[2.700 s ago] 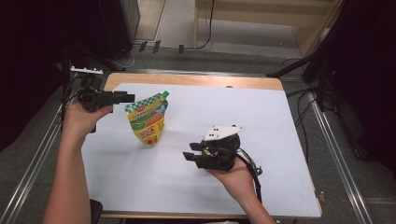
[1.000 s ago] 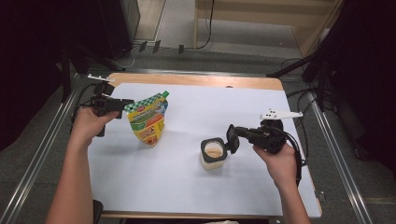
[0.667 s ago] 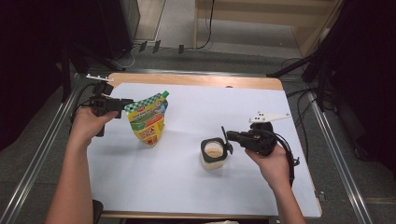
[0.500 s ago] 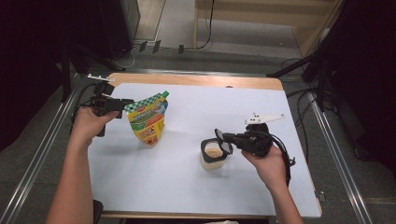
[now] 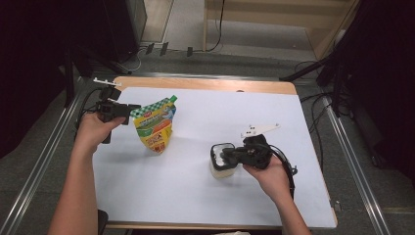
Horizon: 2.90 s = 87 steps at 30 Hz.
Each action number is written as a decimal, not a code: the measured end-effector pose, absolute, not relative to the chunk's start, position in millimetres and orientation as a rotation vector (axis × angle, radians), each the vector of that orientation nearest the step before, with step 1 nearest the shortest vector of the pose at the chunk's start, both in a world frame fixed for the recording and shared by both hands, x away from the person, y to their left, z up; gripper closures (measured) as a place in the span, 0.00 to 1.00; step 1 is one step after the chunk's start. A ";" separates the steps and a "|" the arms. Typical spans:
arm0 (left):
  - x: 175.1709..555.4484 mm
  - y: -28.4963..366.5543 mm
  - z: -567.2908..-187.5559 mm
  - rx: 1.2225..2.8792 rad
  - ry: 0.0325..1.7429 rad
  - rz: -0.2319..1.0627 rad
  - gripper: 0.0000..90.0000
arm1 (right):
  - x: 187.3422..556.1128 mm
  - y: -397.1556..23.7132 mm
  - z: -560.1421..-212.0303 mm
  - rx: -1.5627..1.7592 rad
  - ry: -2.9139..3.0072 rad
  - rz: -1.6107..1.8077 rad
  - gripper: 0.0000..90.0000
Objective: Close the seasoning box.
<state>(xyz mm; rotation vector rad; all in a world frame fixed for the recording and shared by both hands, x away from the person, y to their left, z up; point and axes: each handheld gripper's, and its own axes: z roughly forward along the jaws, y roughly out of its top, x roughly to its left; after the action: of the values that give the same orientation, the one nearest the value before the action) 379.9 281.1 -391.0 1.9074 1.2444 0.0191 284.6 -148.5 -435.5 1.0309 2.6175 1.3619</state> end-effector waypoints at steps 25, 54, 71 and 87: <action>380.6 279.2 -392.5 1.919 1.247 0.015 0.45 | 289.0 -176.2 -423.2 0.987 2.410 1.446 0.59; 381.9 276.5 -395.8 1.937 1.245 0.006 0.45 | 312.8 -246.8 -462.0 1.214 2.259 1.385 0.44; 383.2 277.5 -398.2 1.945 1.252 0.003 0.44 | 321.2 -255.9 -481.4 1.307 2.257 1.337 0.45; 386.3 276.7 -403.0 1.956 1.251 0.000 0.43 | 321.9 -252.2 -484.7 1.315 2.260 1.298 0.42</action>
<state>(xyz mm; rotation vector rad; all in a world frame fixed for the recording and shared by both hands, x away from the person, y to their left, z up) 386.3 276.7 -403.0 1.9563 1.2514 -0.0001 321.9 -252.2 -484.7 1.3152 2.2595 1.2983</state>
